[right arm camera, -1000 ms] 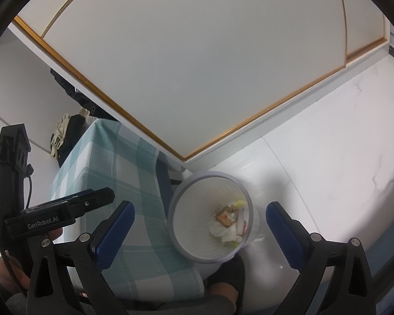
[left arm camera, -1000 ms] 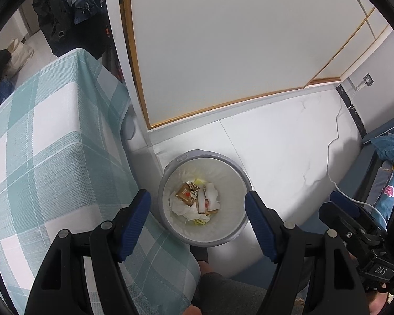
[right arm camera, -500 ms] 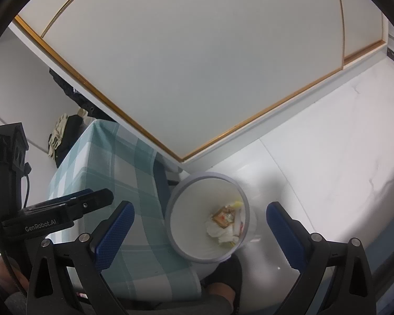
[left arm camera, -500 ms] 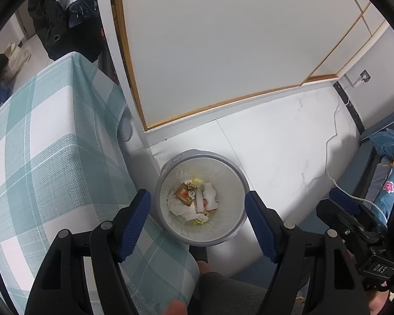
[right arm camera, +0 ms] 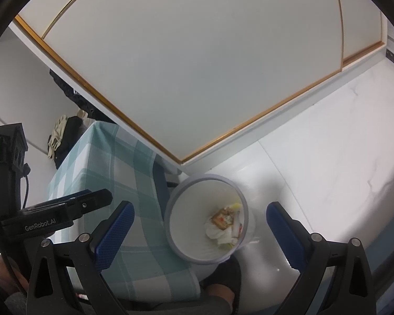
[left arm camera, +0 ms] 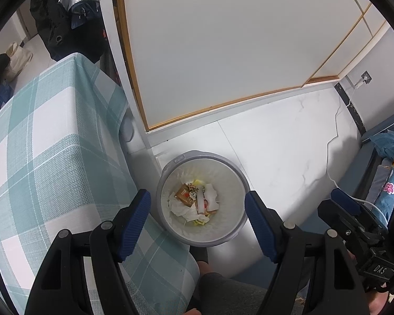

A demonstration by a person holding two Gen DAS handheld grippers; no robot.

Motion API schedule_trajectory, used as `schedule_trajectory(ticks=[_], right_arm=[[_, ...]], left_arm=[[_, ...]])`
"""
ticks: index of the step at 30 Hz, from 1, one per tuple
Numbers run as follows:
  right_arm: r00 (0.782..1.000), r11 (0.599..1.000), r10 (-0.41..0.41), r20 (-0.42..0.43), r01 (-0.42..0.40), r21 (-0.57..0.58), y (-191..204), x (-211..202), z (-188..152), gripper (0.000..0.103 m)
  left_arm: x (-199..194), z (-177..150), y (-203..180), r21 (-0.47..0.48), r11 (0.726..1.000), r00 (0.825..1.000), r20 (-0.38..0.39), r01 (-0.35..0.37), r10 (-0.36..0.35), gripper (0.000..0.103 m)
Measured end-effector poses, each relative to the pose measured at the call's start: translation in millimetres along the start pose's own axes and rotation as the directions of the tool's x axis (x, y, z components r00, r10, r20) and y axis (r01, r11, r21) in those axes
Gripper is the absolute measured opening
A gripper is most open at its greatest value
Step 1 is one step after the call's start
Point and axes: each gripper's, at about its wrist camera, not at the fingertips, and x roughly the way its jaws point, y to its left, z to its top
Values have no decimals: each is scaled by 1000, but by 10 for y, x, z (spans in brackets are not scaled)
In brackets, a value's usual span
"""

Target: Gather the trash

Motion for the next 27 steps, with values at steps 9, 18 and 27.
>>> schedule_trajectory(ticks=[9, 18, 27], right_arm=[[1000, 1000, 1, 2, -1, 0, -4, -6, 0, 102], [1000, 1000, -2, -3, 2, 7, -21, 13, -11, 102], [1000, 1000, -3, -2, 3, 3, -21, 21, 4, 102]], left_arm=[[-2, 6, 7, -4, 1000, 1000, -6, -4, 4, 71], [17, 17, -6, 2, 1000, 1000, -11, -25, 25, 71], [43, 19, -9, 2, 1000, 1000, -13, -25, 25, 71]])
